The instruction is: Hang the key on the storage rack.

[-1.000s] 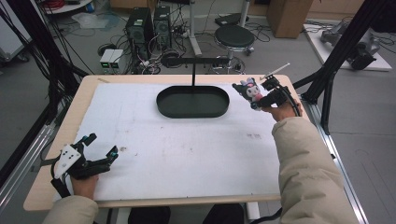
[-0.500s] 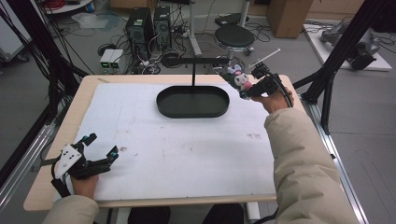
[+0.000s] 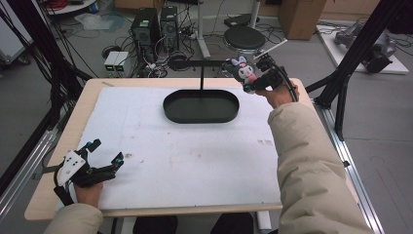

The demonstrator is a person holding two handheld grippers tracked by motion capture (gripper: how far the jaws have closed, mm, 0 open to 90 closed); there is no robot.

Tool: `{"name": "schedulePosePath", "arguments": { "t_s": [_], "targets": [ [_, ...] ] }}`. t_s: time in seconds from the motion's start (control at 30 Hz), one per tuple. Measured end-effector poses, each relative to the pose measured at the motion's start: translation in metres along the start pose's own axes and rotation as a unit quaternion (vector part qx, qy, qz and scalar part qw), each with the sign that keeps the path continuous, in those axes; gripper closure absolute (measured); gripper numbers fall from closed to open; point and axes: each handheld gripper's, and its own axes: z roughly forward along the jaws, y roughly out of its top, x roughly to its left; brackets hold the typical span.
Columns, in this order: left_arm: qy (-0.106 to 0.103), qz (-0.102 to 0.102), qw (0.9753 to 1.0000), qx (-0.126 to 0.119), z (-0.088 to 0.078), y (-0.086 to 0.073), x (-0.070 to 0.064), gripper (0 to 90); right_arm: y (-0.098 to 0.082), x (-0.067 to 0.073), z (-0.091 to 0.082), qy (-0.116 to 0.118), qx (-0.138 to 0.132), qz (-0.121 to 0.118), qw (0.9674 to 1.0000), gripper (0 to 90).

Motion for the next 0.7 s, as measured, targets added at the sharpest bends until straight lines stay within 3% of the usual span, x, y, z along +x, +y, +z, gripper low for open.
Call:
{"name": "schedulePosePath", "arguments": {
  "t_s": [0.27, 0.7],
  "targets": [
    [0.001, -0.002, 1.0, 0.0, 0.0, 0.0, 0.001, 5.5, 0.016, -0.003, 0.009, -0.004, -0.003, 0.005, 1.0, 58.0],
    [0.0, -0.002, 1.0, 0.0, 0.0, 0.0, 0.001, 5.5, 0.02, -0.007, 0.021, -0.021, -0.006, 0.01, 0.9997, 57.8]
  ]
}}
